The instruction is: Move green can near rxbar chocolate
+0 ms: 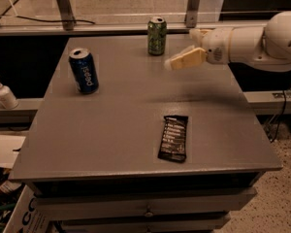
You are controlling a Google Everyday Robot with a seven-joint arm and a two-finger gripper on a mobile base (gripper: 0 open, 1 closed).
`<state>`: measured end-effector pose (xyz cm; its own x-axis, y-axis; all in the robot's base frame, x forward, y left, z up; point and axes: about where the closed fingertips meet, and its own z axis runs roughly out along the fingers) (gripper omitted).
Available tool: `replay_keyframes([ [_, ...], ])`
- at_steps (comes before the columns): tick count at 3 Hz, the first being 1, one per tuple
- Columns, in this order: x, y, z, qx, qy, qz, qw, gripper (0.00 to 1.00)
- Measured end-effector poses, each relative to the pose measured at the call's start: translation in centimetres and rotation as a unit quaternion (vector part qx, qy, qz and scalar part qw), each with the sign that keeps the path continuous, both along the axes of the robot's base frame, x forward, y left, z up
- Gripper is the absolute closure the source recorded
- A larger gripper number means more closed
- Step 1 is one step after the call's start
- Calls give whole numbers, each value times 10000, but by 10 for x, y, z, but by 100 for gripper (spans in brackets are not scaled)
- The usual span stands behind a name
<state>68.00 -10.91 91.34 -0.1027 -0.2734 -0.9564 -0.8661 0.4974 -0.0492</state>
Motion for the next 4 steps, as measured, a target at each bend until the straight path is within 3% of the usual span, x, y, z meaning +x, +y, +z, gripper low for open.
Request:
replay_keyframes([
  [4,145,45,-36,159,170,-648,9976,0],
])
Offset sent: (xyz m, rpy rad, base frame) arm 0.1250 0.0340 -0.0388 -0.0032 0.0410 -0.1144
